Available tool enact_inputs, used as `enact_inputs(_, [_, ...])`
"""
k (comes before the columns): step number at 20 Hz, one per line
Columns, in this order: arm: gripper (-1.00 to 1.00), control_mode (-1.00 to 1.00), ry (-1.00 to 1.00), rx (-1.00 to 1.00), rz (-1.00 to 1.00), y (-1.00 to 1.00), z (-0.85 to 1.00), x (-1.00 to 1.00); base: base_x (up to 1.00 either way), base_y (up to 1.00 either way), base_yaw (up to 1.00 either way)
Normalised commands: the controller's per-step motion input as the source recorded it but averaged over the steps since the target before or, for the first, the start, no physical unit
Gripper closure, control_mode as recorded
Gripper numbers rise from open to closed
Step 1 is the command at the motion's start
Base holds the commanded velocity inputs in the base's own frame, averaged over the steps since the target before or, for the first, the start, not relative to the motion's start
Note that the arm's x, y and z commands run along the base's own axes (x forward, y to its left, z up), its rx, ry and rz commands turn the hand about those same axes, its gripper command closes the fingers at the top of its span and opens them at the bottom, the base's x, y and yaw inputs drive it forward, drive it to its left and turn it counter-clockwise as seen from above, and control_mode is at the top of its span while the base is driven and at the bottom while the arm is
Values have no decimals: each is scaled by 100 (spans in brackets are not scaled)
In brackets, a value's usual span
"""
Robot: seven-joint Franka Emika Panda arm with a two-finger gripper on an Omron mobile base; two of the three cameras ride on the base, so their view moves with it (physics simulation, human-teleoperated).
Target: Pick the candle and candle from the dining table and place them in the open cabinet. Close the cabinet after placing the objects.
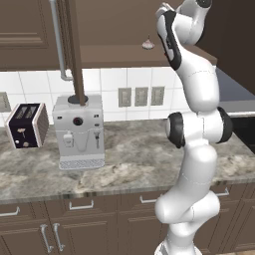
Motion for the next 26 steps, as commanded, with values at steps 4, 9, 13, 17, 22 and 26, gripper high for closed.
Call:
enact_inputs(4, [-100,-100,0,0,0,-10,0,0,0,0,0])
enact_inputs(9, [-100,-100,0,0,0,-3,0,-11,0,0,0])
enact_inputs(13, [-100,-100,0,0,0,-2,0,-32,0,0,0])
enact_inputs(17, [-100,-100,0,0,0,0,-10,-88,0,0,0])
enact_inputs(22, [-100,-100,-1,0,1,1,-50,-100,0,0,0])
enact_inputs(26, [-100,-100,-2,0,4,5,-71,-100,0,0,0])
